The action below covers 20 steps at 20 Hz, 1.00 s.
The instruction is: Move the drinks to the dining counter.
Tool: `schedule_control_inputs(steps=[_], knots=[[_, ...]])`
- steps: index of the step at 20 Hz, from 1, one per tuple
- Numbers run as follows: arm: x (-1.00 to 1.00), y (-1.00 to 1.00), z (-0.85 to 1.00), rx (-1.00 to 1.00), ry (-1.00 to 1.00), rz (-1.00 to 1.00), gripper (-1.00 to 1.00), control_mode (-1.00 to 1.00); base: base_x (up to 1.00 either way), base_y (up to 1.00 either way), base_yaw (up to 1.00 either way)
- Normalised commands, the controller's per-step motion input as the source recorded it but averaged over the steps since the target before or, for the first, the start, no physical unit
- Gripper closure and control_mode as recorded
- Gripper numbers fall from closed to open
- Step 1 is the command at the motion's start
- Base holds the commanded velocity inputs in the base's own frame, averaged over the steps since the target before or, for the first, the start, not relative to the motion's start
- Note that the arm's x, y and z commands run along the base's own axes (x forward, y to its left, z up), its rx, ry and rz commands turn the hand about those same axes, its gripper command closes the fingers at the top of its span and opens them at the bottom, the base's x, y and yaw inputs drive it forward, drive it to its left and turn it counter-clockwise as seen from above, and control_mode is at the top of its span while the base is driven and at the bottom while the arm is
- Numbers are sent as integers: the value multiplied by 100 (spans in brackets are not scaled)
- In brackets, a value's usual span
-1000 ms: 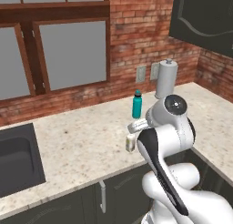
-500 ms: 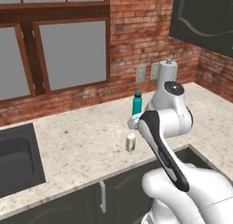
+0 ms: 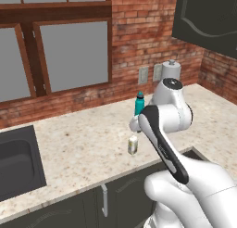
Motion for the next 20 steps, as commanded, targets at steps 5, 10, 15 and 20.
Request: schedule_control_inputs(steps=[5, 10, 15, 20], knots=[[14, 0, -36, -10, 3, 0, -100, -100, 0, 0, 0], [18, 0, -18, -3, 2, 0, -100, -100, 0, 0, 0], [16, 0, -4, 0, 2, 0, -100, -100, 0, 0, 0], [23, 0, -1, 0, 5, 0, -100, -100, 0, 0, 0]])
